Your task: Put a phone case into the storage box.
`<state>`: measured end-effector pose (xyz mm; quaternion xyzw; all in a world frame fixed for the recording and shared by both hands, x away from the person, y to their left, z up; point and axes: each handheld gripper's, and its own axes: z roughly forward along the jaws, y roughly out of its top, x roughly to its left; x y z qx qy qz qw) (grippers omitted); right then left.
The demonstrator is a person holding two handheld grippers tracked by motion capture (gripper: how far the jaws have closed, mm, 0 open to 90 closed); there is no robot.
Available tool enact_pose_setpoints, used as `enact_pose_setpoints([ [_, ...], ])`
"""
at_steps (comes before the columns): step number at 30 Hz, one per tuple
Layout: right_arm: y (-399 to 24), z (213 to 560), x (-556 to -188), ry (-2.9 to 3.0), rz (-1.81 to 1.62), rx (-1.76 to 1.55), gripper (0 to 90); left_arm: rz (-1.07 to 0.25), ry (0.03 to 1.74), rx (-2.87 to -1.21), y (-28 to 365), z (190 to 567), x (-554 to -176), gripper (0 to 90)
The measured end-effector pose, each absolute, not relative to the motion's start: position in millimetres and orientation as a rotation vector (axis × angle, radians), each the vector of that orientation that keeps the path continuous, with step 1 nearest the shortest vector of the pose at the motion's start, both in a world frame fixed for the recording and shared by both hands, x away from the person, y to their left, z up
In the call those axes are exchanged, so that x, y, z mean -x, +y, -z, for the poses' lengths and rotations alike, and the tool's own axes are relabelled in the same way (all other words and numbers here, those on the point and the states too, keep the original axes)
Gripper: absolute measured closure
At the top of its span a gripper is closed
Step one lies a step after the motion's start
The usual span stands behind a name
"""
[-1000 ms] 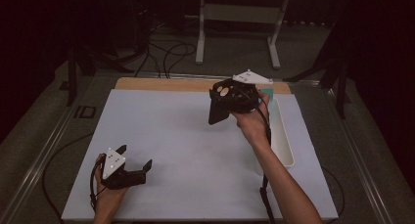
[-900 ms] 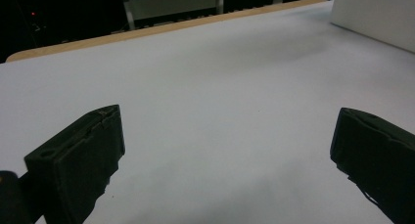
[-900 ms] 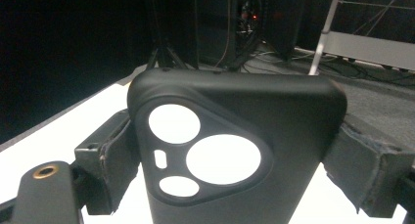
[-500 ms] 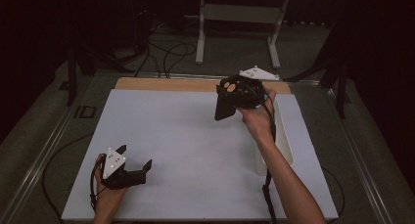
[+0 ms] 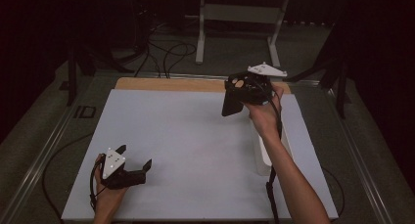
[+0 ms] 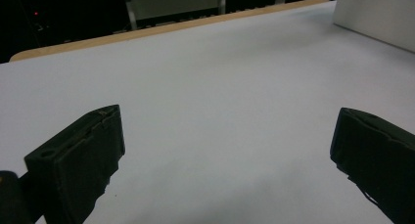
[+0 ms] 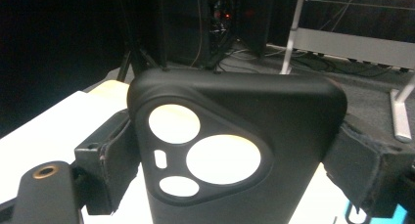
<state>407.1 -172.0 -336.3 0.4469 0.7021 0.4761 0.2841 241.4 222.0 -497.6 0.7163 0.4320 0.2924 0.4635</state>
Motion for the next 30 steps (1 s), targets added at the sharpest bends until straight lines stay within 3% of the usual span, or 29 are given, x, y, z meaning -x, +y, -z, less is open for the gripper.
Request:
enact_pose_setpoints([
  [30, -206.7, 327.8, -420.5, 1.786, -1.185, -1.265, 14.1, -0.721, 1.059, -1.763, 221.3, 497.7, -241.5, 0.4],
])
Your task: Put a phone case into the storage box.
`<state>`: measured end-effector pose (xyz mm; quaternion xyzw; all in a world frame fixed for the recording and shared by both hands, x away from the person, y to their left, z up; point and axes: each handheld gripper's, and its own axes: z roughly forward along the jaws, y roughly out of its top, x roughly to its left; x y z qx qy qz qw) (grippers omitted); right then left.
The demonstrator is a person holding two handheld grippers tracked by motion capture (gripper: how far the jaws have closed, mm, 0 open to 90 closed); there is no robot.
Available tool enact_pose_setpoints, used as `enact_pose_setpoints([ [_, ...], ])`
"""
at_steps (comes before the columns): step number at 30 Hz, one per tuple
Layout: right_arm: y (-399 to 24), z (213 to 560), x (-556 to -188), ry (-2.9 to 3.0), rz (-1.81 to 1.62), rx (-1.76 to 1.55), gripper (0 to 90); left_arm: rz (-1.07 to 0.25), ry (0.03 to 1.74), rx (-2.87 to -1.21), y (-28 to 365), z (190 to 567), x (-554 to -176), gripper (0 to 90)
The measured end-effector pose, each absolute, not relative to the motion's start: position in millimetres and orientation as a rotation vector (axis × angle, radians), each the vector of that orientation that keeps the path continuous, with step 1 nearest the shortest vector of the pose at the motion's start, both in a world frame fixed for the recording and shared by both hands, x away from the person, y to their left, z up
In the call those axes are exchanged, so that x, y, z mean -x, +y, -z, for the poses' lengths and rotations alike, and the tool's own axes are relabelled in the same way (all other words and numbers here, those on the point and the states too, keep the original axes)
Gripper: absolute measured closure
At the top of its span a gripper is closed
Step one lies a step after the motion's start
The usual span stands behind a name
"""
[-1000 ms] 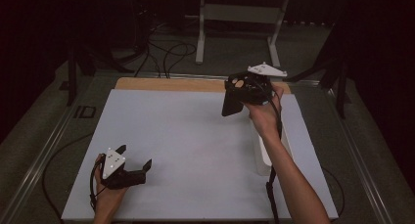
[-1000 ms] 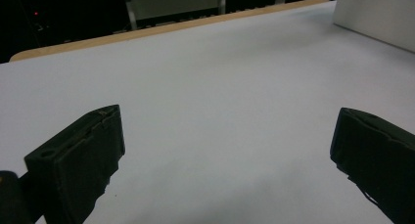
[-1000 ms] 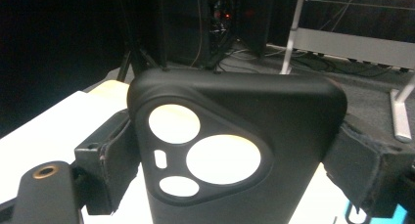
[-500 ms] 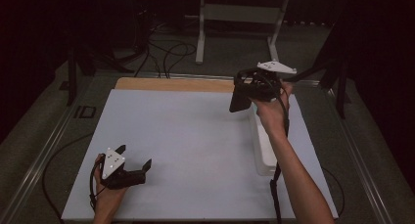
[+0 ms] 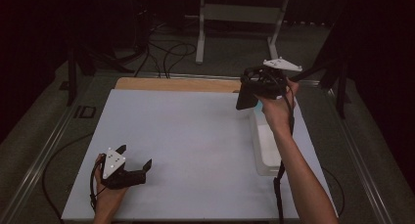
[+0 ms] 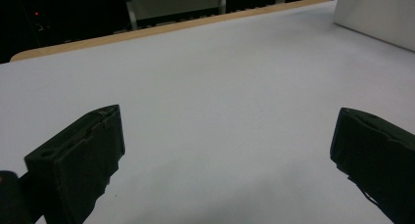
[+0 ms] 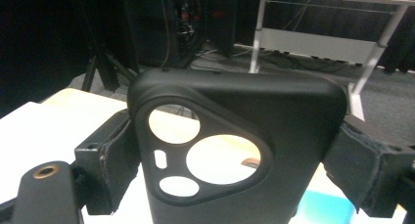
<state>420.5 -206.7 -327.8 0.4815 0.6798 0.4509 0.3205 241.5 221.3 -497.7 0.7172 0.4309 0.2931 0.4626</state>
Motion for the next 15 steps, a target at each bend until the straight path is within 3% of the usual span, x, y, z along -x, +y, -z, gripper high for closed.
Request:
enact_pose_setpoints([
  [15, -220.4, 322.8, -426.5, 1.741, -1.145, -1.291, 14.1, -0.721, 1.061, -1.761, 221.1, 497.7, -241.5, 0.4],
])
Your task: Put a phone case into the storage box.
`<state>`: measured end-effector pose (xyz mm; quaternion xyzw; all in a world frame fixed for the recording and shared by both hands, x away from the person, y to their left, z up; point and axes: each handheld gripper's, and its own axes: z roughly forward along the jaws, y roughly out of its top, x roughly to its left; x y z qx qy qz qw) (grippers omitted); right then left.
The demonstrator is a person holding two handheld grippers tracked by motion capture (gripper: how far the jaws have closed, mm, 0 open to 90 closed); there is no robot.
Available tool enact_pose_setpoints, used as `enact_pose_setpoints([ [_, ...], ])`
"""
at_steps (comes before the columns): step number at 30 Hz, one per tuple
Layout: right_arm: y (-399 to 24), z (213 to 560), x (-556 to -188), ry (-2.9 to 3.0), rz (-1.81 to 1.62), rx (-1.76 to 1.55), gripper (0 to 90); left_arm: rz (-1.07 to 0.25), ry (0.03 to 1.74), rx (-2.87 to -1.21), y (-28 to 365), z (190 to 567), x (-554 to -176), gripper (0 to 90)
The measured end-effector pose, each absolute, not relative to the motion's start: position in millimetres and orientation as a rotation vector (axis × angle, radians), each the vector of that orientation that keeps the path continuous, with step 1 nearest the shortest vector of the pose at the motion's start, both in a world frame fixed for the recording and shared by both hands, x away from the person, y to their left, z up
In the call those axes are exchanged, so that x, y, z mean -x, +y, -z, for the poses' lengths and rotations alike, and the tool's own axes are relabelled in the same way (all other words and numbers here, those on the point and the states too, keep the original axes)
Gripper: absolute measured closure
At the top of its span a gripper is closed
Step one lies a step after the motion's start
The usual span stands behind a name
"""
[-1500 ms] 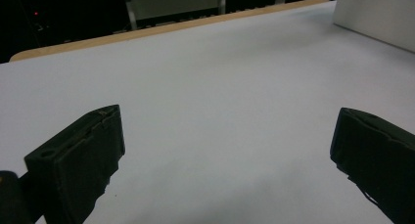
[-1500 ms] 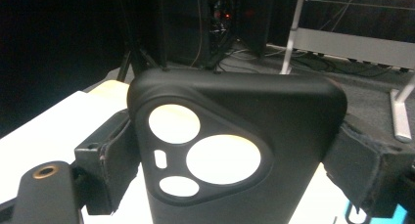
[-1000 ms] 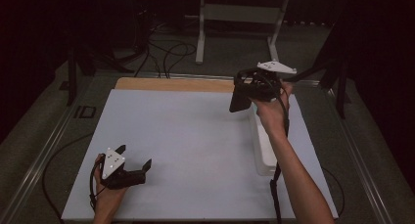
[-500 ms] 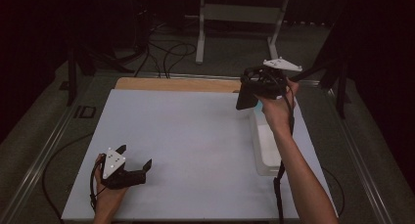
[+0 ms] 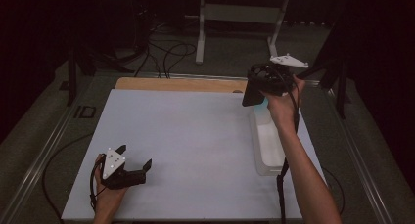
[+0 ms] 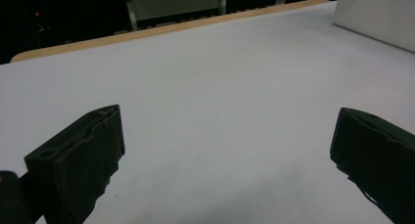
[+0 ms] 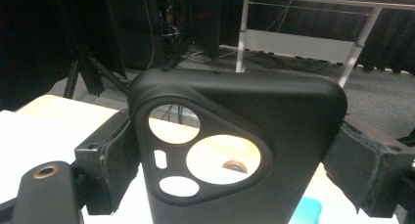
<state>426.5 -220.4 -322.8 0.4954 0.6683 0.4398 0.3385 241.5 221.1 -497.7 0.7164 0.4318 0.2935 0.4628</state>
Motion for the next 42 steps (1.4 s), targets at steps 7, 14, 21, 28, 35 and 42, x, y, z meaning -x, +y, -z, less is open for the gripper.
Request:
enact_pose_setpoints([
  [7, -226.2, 324.5, -430.0, 1.729, -1.126, -1.311, 14.1, -0.721, 1.061, -1.761, 221.2, 497.9, -241.6, 0.4],
  [14, -230.3, 326.3, -432.1, 1.725, -1.111, -1.325, 14.1, -0.722, 1.061, -1.761, 221.0, 497.9, -241.6, 0.4],
  [21, -234.1, 329.0, -433.5, 1.726, -1.1, -1.339, 14.1, -0.723, 1.064, -1.761, 220.7, 498.0, -241.7, 0.4],
  [28, -236.6, 332.1, -435.4, 1.72, -1.09, -1.357, 14.1, -0.722, 1.064, -1.761, 220.7, 498.1, -241.9, 0.4],
  [35, -239.3, 335.8, -437.3, 1.722, -1.074, -1.366, 14.1, -0.723, 1.063, -1.76, 221.1, 497.9, -241.8, 0.4],
  [42, -241.0, 341.0, -439.1, 1.728, -1.056, -1.377, 14.1, -0.724, 1.064, -1.76, 221.4, 497.8, -241.7, 0.5],
])
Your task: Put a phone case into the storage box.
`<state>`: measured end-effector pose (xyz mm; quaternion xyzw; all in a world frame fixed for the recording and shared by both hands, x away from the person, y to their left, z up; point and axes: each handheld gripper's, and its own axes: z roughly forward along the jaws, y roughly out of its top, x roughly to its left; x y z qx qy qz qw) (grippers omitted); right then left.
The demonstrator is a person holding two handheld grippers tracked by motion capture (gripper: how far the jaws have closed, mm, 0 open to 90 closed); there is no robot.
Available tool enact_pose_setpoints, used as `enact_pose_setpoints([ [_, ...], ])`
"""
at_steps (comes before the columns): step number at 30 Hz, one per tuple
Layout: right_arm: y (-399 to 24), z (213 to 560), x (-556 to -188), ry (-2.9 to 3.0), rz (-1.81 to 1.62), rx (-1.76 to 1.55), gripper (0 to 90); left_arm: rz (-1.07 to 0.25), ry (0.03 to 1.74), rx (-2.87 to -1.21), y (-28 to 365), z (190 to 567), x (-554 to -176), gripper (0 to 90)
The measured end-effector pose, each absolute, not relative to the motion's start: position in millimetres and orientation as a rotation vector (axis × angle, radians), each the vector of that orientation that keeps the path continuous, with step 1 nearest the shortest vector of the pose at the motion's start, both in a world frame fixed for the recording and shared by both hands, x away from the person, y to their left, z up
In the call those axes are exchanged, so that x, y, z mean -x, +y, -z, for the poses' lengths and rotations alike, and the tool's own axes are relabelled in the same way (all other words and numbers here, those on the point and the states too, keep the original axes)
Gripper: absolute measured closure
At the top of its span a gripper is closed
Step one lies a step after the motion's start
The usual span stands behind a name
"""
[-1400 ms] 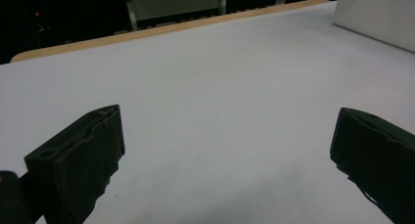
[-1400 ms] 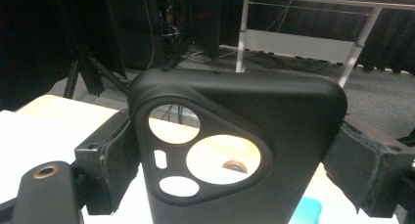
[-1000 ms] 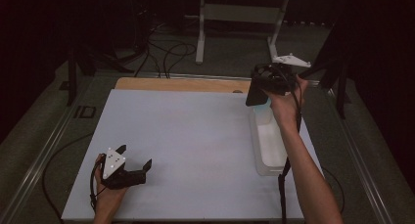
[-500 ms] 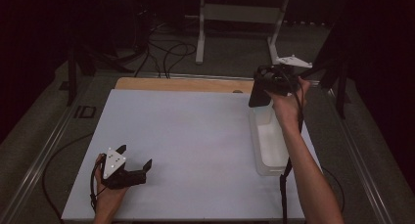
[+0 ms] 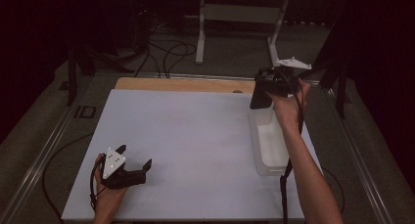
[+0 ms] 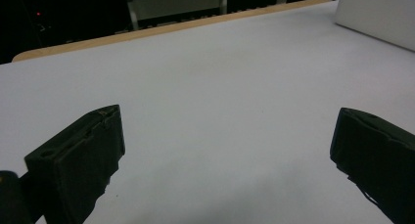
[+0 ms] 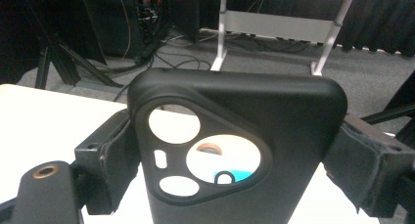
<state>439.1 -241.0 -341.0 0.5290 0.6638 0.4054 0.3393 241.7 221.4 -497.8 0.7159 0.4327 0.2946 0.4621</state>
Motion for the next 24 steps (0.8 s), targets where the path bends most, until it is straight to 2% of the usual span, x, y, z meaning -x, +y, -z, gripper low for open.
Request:
enact_pose_setpoints([
  [24, -256.0, 355.6, -450.2, 1.699, -0.995, -1.454, 14.1, -0.728, 1.067, -1.759, 220.9, 497.9, -241.6, 0.5],
])
